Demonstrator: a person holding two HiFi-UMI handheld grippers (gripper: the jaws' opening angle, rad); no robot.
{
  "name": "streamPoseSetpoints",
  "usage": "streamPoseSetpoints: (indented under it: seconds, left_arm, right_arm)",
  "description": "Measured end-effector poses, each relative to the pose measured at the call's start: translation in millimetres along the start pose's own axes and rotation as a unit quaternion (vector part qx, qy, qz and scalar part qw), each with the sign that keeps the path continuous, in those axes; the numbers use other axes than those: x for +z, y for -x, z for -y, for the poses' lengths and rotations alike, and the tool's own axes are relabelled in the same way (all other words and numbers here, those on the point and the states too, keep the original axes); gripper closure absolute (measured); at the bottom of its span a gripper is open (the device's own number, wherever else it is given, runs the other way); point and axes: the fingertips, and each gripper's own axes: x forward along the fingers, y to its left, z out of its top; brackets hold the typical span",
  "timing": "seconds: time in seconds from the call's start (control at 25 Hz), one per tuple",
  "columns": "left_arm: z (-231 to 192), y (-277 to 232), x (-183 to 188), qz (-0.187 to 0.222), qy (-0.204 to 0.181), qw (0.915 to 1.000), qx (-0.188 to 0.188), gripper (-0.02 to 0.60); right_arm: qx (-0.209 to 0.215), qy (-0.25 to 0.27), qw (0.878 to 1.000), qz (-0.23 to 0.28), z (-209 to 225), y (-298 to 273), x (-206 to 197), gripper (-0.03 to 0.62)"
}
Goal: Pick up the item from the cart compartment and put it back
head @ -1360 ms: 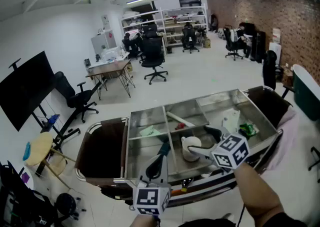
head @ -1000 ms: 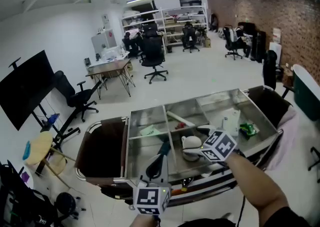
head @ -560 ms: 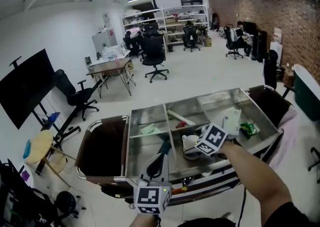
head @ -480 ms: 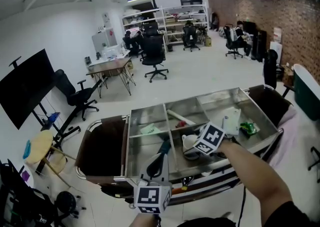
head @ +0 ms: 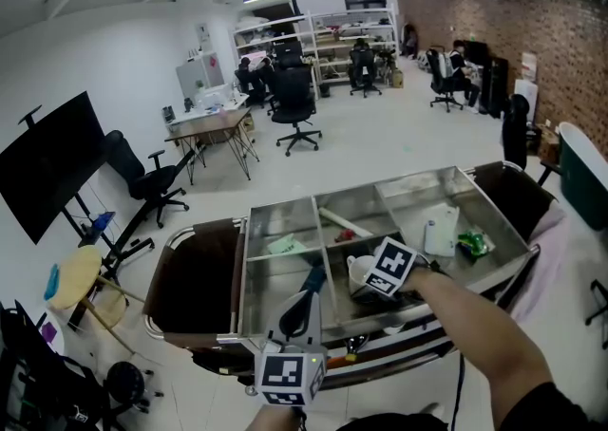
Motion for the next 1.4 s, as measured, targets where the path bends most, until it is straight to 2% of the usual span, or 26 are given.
streamPoseSetpoints:
  seconds: [0.08, 0.12, 0.52, 0.64, 0.84, 1.0, 1.28, 1.4]
  left_arm:
    - [0.4, 0.2, -0.6, 0.0, 0.0, 1.0, 0.0, 0.581]
    - [0.6, 0.3, -1.2, 0.0, 0.0, 1.0, -0.001, 0.581]
    - [-3.3, 1.4, -2.2, -0.002, 0.001, 1.0, 0.003, 0.581]
    - [-5.4, 2.1, -1.2, -0.003, 0.002, 1.0, 0.006, 0.581]
    - [-8.7, 0.2, -3.7, -0.003, -0.001, 1.0, 0.009, 0.581]
    - [-7.7, -1.2, -6.0, -0.004, 0.002, 1.0, 0.007, 0.581]
    - [-4.8, -2.5, -1.0, -0.005, 0.0, 1.0, 0.005, 0.581]
    - [-3.6, -1.8, 1.5, 0.001, -0.004, 1.0, 0.003, 0.581]
  right_arm:
    - [0.0, 0.008, 1.0, -0.026, -1.2, -12.7, -11.3, 0.095]
    - [-0.001, 0.008, 1.0, -0.029, -0.5, -16.1, -13.2, 0.12]
    - [-0.002, -0.002, 1.0, -0.016, 4.1, -16.1, -10.0, 0.125]
    - [-0.002, -0.013, 1.0, 0.003, 6.9, -8.2, -3.9, 0.125]
    - [-0.005, -0.024, 0.998, 0.057, 7.6, 22.2, 12.8, 0.125]
    - [-0.007, -0.038, 0.991, 0.128, -2.5, 57.4, 26.2, 0.125]
    - [-0.032, -0.056, 0.966, 0.251, -27.0, 117.2, 30.2, 0.125]
    - [-0.047, -0.06, 0.949, 0.306, -38.5, 144.4, 25.3, 0.125]
